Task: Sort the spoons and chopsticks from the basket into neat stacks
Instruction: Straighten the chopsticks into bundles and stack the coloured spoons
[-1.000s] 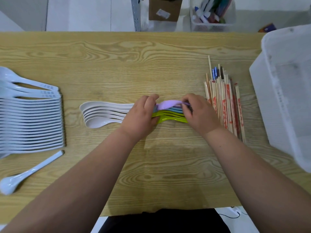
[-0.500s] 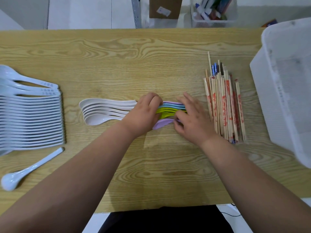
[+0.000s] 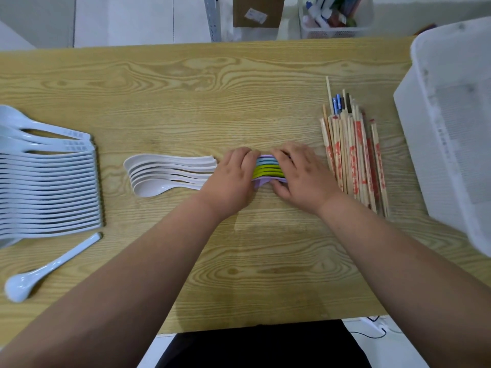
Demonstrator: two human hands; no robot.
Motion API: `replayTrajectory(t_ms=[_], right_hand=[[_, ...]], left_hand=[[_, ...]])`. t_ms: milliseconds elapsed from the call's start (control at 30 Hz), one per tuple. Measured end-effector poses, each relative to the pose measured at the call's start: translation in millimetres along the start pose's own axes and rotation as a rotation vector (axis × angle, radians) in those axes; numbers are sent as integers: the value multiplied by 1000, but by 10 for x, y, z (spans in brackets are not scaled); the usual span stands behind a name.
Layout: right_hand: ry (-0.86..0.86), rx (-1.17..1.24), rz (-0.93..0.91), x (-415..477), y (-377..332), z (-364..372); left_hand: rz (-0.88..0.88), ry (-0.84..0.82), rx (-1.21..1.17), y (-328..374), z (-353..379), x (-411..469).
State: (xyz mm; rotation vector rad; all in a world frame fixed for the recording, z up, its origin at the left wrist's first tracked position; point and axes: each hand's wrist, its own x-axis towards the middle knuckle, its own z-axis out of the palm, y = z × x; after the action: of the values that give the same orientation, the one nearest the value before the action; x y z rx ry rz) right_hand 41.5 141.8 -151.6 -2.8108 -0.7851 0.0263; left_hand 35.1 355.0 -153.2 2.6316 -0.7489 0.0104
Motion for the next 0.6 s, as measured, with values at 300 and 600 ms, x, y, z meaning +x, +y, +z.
replayTrajectory(t_ms=[300, 600], right_hand=[[42, -95, 0, -21, 28, 67], [-68, -68, -39, 111, 127, 68]], left_hand=[[-23, 0, 77, 77, -7, -11], [-164, 9, 184, 169, 92, 69]])
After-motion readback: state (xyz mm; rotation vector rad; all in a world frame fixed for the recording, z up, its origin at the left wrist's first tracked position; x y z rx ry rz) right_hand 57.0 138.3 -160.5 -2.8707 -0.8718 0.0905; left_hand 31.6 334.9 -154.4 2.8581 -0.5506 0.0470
